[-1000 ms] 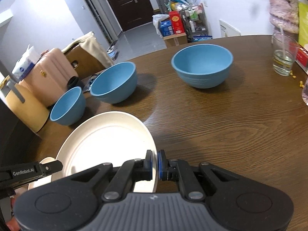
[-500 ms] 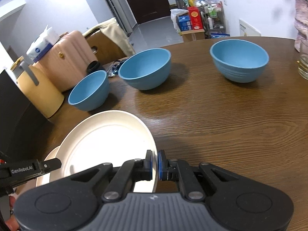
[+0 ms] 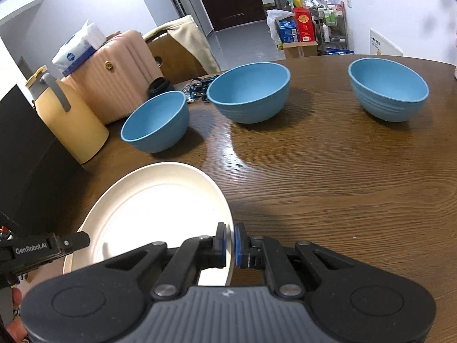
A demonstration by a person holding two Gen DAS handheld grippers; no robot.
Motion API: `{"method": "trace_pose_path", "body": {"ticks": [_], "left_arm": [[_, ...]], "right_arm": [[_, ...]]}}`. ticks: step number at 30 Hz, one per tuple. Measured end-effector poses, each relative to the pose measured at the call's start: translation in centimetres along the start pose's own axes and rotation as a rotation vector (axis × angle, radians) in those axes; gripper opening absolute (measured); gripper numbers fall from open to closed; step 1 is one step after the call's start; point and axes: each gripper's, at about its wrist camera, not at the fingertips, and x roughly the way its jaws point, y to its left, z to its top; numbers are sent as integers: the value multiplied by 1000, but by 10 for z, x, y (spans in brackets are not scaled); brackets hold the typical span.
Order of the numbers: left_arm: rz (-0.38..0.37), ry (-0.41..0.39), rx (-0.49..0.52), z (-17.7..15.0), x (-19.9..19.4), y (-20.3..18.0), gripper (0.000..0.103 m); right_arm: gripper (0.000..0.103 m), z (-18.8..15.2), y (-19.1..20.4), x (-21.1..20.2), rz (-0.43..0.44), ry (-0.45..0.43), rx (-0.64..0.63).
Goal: Organize plates and bowls
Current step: 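Lower the plate onto the stack with both grippers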
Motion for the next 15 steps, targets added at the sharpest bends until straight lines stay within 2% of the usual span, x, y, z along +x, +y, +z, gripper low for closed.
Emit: {"method": "trace_pose_path", "body": {"ticks": [15], "left_arm": [[19,1,-14,17,1,52,17]], "right_arm": [[6,-10,53,19,14,16,-16]]}}
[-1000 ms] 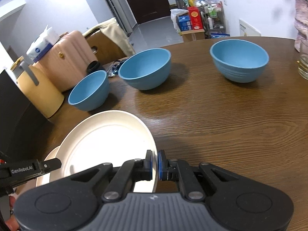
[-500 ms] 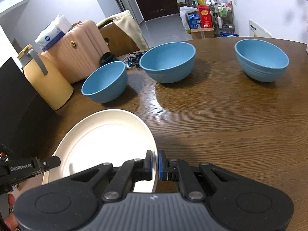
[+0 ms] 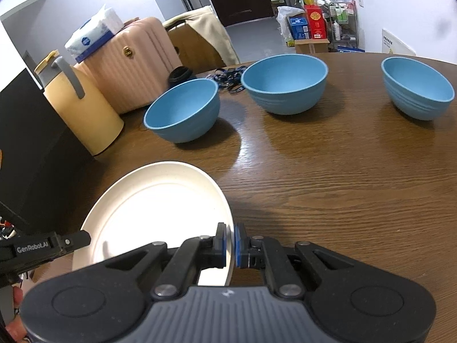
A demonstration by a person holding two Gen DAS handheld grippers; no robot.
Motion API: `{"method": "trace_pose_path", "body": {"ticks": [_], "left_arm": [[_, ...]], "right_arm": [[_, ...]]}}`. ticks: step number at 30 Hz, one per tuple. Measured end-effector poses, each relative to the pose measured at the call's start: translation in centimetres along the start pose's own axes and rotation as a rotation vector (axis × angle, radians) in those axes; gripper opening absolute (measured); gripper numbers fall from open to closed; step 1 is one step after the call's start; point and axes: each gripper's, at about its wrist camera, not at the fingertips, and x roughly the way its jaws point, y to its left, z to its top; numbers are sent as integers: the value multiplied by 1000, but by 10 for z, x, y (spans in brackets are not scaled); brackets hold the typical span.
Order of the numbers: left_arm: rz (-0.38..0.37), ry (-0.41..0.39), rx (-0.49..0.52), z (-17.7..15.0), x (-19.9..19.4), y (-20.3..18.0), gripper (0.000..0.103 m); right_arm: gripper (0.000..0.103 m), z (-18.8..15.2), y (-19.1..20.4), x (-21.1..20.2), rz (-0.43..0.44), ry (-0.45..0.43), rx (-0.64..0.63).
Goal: Organize plates and bowls
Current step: 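Lower the plate onto the stack with both grippers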
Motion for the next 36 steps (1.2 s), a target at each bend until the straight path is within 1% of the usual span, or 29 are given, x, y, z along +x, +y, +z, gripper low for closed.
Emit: {"method": "trace_pose_path", "body": {"ticks": [12,19,30,36], "left_arm": [[11,10,-6,12,7,41,17],[12,18,1,17,13,58,17],[25,29,55,12,27,66,17],[35,34,87,8,32,68,17]], "right_arm": [[6,-7,40,19,-1,18,-8],[6,-13,55,30,-11,26,-9],[6,-21,71,43,-56,21,-53],[7,-29,81,48,-83,7,-112]]}}
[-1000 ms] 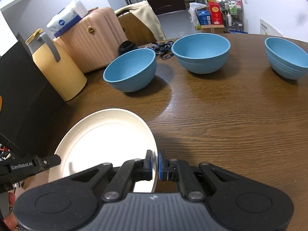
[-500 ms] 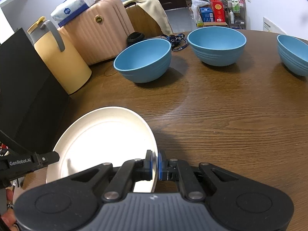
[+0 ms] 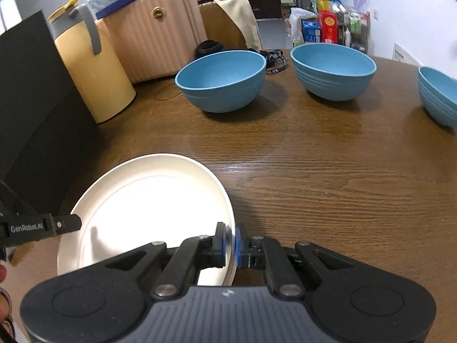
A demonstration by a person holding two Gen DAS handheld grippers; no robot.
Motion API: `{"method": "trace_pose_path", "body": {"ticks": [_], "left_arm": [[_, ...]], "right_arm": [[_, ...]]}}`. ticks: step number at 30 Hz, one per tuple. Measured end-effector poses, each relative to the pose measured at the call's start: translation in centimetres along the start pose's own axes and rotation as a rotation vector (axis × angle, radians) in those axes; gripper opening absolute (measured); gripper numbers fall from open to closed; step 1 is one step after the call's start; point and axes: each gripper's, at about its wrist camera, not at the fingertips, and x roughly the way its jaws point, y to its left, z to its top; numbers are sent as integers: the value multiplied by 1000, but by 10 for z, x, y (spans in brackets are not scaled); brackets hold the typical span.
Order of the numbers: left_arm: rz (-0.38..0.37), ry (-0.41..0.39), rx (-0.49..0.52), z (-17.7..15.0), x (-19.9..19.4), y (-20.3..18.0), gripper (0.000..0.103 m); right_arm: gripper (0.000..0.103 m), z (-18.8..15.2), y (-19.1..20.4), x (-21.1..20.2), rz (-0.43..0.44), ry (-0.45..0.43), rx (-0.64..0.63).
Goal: Organize plates and bowls
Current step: 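Lower the plate onto the stack with both grippers, then open both grippers to release the plate on the stack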
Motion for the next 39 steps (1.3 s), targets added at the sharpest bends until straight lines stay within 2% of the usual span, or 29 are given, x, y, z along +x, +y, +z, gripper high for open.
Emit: {"method": "trace_pose_path", "body": {"ticks": [12,23,26,28,29,30,31,32,33,34,36,39], "left_arm": [[22,18,44,-4,11,-1,17],[11,17,61,-2,13,1,17],[0,0,60,1,7,3,27],[-4,-18,55,4,1,6,50],[-9,-27,55,5,-3,7,56],[-14,-39,57,6,-7,9,66],[-19,-55,63,7,-13,10,77],[-24,-68,70,8,-17,11,83],[-31,-80,78,8,-22,12,95],[-37,-92,85,8,-28,14,103],[-50,-114,101,6,-37,17,103],[-62,-119,124,4,-48,20,103]], "right_arm": [[8,-8,17,1,-69,-48,-123],[9,-9,20,3,-81,-51,-131],[14,-6,16,-1,-64,-54,-97],[23,-4,13,-5,-52,-59,-76],[34,-4,12,-8,-52,-60,-65],[49,-3,11,-10,-52,-62,-53],[56,-3,10,-14,-48,-65,-40],[69,-3,9,-18,-41,-68,-29],[83,-4,8,-22,-36,-70,-21],[89,-5,7,-26,-36,-70,-10],[101,-7,6,-34,-33,-68,13],[103,-12,6,-47,-41,-59,47]]}}
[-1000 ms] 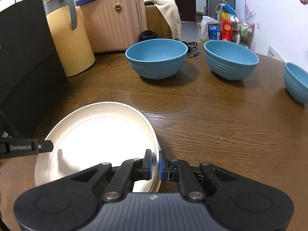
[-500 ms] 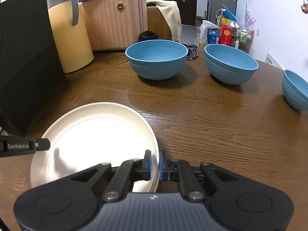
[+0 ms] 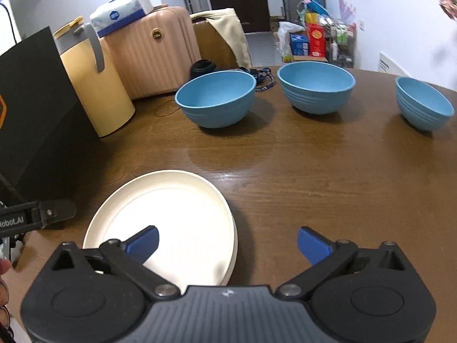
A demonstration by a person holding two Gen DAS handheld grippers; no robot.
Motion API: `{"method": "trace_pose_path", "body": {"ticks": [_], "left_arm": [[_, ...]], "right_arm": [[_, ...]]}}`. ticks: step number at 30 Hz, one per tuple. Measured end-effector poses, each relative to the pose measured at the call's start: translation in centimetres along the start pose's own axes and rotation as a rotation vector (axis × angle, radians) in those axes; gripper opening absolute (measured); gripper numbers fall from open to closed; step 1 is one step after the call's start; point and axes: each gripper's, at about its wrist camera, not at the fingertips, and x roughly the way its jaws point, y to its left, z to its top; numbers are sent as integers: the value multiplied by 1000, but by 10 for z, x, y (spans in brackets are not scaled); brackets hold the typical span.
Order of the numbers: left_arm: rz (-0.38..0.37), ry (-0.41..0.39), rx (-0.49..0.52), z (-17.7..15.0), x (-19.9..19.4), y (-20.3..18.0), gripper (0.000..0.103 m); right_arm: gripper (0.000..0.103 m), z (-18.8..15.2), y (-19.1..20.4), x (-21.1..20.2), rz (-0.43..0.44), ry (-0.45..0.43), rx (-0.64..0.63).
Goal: Organize plates and bowls
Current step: 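Open both grippers to release the plate on the stack, then lift both tools off the plate stack and move toward the blue bowls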
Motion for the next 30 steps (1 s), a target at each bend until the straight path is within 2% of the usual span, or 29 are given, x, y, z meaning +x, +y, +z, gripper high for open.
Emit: {"method": "trace_pose_path", "body": {"ticks": [4,15,22,30], "left_arm": [[-40,0,17,-3,-14,2,103],[-118,27,91,-14,-40,-12,103],[-143,51,142,-18,-43,-27,103],[-191,27,188,-12,-47,-43,103]], "right_arm": [[103,-9,4,-21,-47,-14,37],[103,-52,11,-67,-102,-33,103],[103,-57,0,-89,-168,-73,146],[103,-62,-12,-104,-219,-102,198]]}}
